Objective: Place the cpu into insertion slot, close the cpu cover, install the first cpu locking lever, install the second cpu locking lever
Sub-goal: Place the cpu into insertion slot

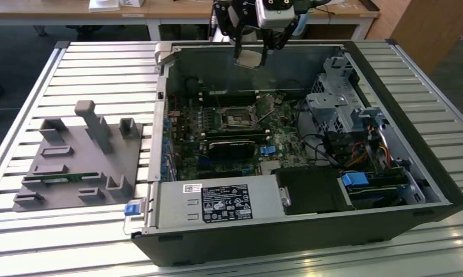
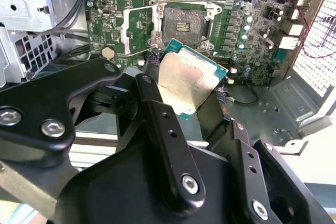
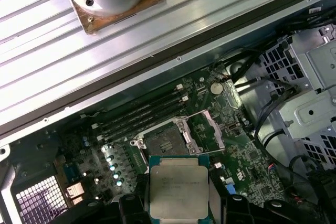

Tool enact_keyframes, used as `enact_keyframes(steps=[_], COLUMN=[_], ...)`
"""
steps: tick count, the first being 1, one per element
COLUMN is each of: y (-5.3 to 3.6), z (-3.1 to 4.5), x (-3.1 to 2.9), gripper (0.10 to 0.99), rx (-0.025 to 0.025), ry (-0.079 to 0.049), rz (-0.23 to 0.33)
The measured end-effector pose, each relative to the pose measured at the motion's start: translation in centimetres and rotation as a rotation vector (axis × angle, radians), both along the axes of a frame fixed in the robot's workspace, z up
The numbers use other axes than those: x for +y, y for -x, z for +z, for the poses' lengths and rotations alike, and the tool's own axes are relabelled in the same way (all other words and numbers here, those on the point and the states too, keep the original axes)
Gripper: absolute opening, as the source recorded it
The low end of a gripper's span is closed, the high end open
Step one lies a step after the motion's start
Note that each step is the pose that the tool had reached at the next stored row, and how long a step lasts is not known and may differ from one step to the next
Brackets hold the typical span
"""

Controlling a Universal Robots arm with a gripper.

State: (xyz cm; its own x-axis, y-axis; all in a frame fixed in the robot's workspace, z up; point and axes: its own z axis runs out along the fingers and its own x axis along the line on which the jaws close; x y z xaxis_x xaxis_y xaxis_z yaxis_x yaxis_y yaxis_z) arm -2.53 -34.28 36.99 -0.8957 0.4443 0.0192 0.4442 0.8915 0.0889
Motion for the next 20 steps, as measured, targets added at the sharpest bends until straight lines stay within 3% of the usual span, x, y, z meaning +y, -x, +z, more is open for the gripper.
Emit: enact_keyframes(steps=[20], y=[0.00], z=[0.00], x=[0.00], gripper=[0.537], rx=[0.0000], ry=[0.000], rz=[-0.076])
